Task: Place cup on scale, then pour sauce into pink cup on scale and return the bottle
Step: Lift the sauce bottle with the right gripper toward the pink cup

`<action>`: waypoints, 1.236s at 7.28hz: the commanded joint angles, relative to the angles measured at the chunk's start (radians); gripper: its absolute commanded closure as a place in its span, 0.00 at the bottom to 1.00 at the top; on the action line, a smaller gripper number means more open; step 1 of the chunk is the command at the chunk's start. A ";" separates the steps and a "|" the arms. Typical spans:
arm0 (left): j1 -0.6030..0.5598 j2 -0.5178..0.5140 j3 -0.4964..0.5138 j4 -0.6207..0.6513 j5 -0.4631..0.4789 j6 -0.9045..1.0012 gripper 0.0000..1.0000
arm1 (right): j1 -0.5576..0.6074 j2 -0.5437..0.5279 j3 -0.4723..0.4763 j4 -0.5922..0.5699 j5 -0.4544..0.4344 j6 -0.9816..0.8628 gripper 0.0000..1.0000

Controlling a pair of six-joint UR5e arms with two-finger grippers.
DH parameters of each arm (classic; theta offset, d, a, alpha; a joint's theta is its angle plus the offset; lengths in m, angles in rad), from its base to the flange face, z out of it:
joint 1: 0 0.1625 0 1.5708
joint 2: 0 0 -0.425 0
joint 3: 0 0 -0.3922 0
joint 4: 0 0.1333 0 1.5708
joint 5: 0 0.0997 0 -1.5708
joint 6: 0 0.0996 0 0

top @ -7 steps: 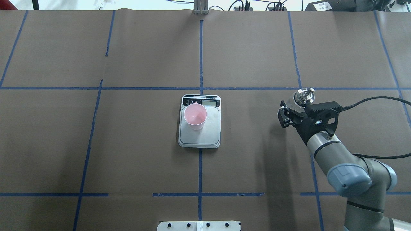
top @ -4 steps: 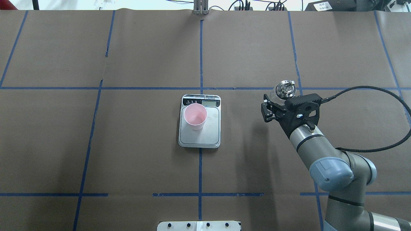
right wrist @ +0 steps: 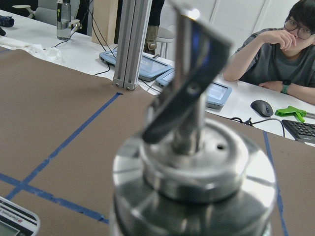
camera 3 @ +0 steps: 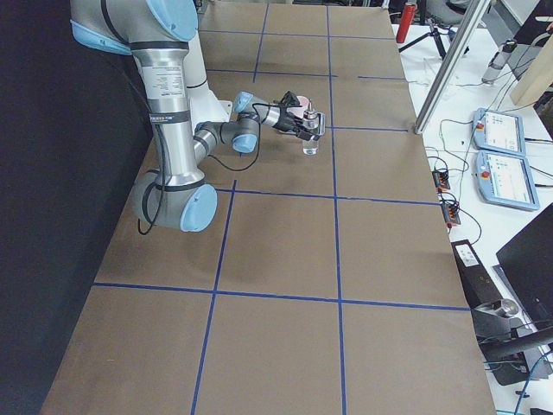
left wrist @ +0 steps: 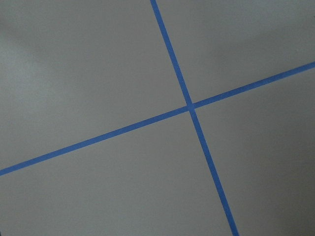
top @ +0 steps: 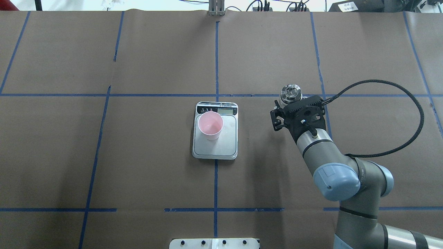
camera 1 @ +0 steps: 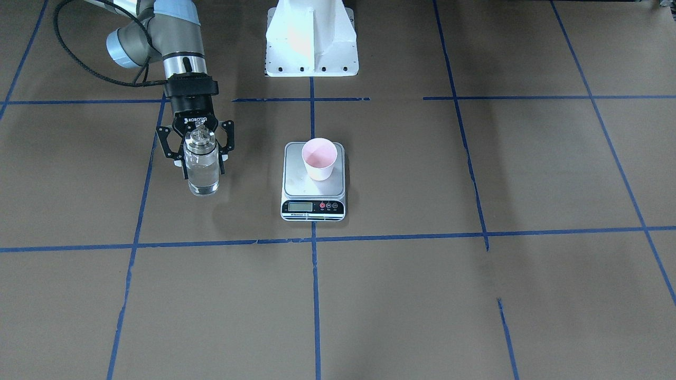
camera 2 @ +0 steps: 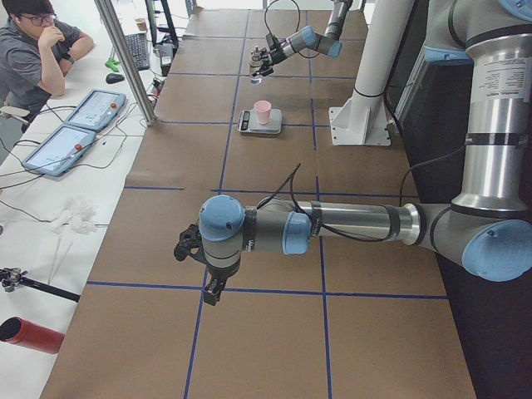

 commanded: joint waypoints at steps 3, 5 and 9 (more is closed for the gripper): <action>0.002 0.003 -0.001 0.000 -0.002 0.005 0.00 | -0.060 0.242 -0.009 -0.595 -0.183 -0.039 1.00; 0.002 0.003 -0.001 -0.002 -0.002 0.006 0.00 | -0.065 0.264 -0.011 -0.694 -0.204 -0.082 1.00; 0.002 0.003 -0.001 0.000 -0.002 0.006 0.00 | -0.088 0.264 -0.086 -0.709 -0.325 -0.316 1.00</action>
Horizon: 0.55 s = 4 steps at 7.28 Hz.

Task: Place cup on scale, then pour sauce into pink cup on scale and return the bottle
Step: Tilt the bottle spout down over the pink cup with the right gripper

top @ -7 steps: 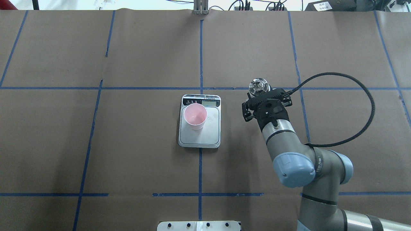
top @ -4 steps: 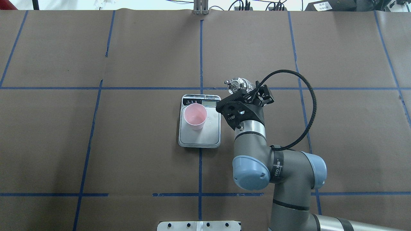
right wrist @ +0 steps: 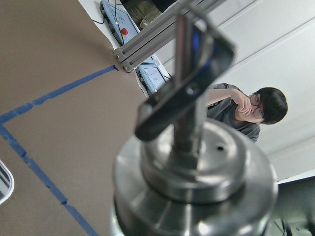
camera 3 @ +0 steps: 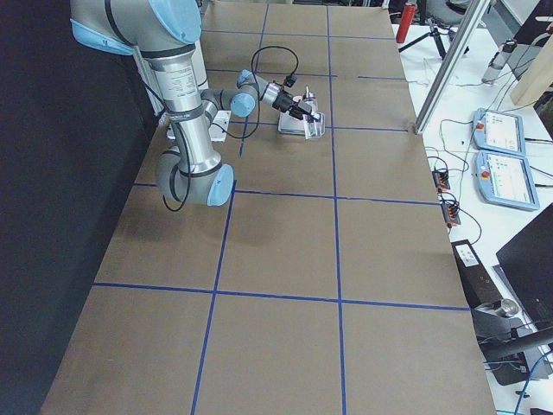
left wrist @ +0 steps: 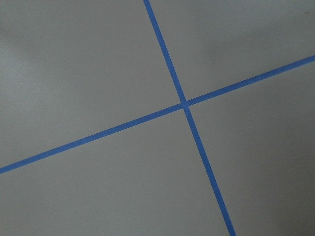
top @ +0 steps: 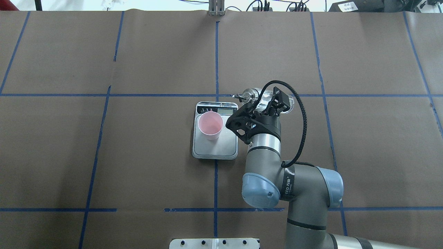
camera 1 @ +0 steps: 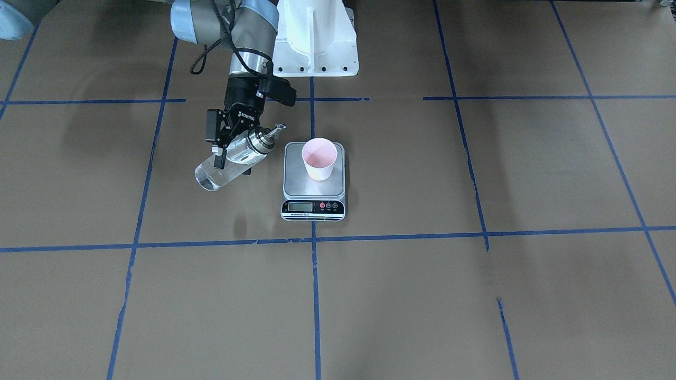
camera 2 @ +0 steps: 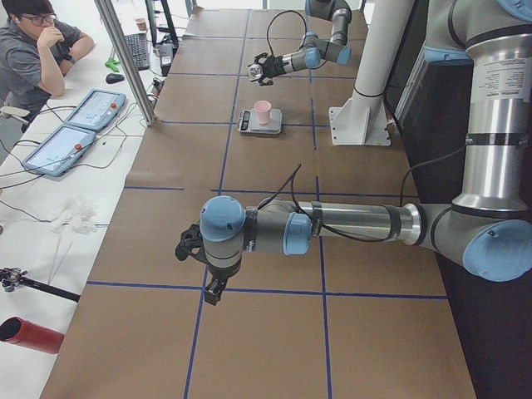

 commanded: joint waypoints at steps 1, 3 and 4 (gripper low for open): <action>0.000 0.000 0.000 0.001 0.000 0.000 0.00 | -0.006 0.005 -0.032 -0.004 -0.041 -0.083 1.00; 0.001 -0.002 0.000 0.000 0.000 0.000 0.00 | -0.007 0.003 -0.063 -0.005 -0.049 -0.092 1.00; 0.001 -0.002 0.000 0.000 0.000 0.000 0.00 | -0.007 0.008 -0.089 -0.007 -0.064 -0.107 1.00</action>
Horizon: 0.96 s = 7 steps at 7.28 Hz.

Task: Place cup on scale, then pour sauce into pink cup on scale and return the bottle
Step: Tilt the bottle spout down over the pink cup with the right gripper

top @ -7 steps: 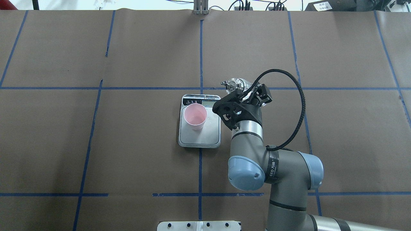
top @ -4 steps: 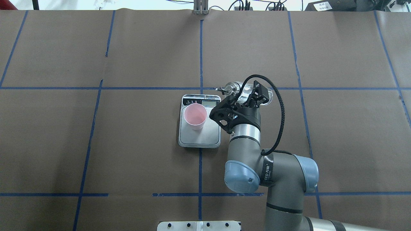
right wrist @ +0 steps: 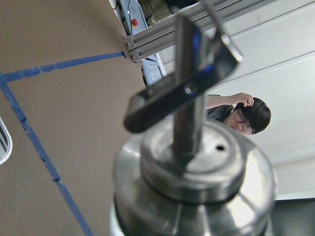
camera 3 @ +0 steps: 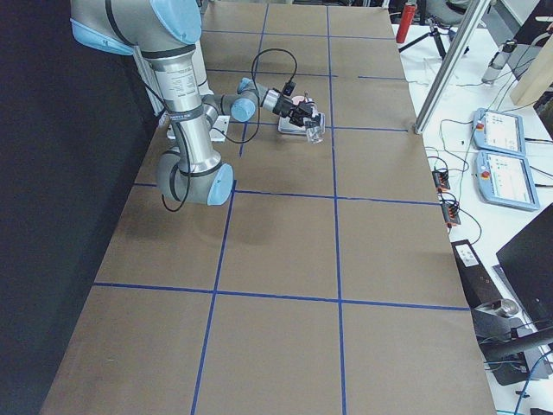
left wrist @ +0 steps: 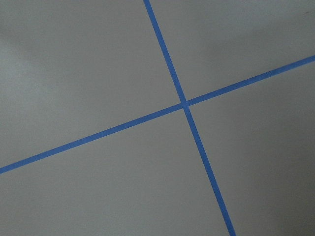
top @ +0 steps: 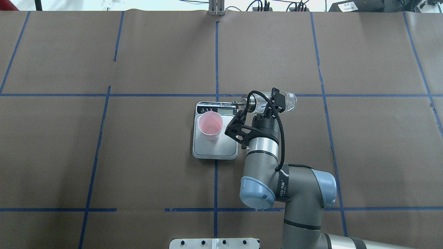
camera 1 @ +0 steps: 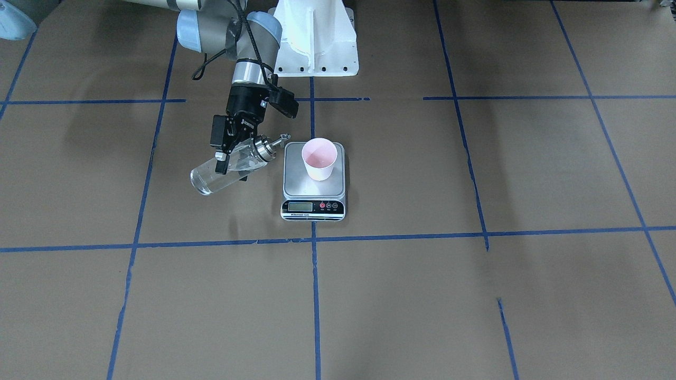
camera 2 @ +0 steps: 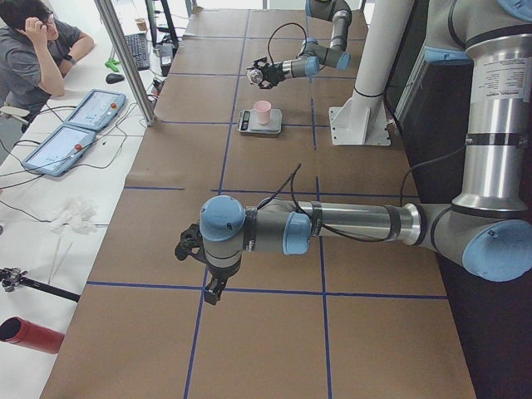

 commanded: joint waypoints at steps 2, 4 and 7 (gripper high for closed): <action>0.001 0.000 0.000 0.000 0.000 0.000 0.00 | -0.001 0.035 -0.057 -0.008 -0.030 -0.068 1.00; 0.001 0.000 0.000 0.000 0.000 0.000 0.00 | -0.004 0.058 -0.063 -0.008 -0.074 -0.227 1.00; 0.002 0.001 0.000 0.001 0.000 0.000 0.00 | -0.008 0.065 -0.099 -0.009 -0.127 -0.298 1.00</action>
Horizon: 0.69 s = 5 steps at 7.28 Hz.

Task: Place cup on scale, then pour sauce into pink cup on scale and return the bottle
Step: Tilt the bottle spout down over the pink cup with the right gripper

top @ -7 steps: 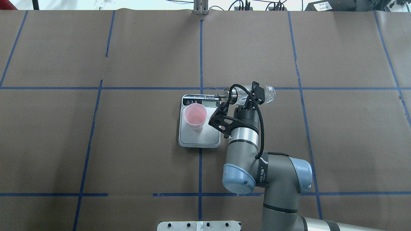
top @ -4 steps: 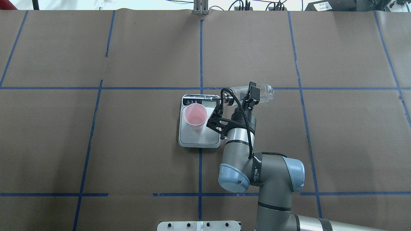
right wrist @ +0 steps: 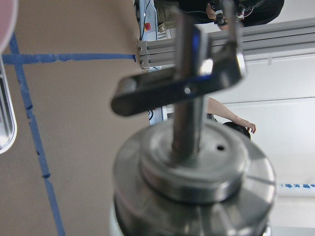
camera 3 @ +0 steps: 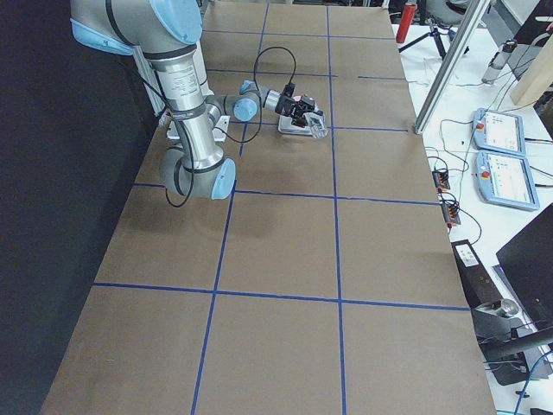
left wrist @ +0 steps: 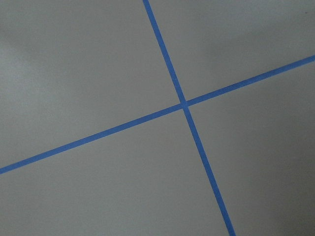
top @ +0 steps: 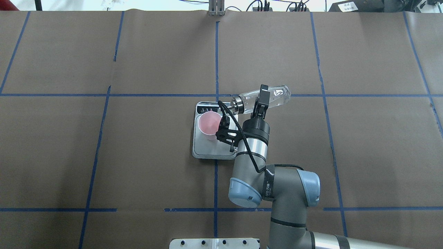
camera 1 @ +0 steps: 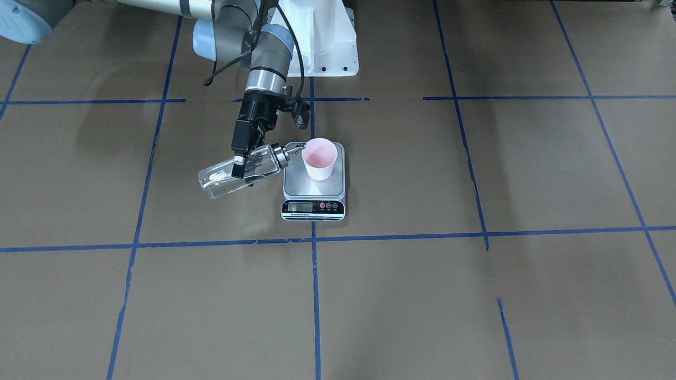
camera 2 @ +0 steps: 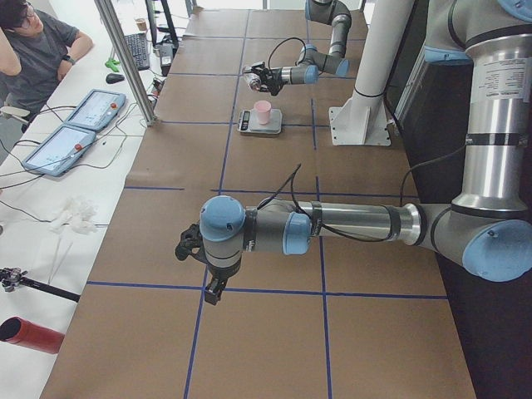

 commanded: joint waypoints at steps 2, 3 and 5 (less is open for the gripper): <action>0.001 0.000 0.000 0.002 0.000 0.000 0.00 | -0.007 0.003 -0.012 -0.008 -0.078 -0.166 1.00; 0.001 0.000 0.000 0.002 0.000 0.000 0.00 | -0.010 0.001 -0.012 -0.016 -0.086 -0.185 1.00; 0.001 0.000 0.000 0.002 0.000 0.000 0.00 | -0.013 0.001 -0.013 -0.028 -0.112 -0.237 1.00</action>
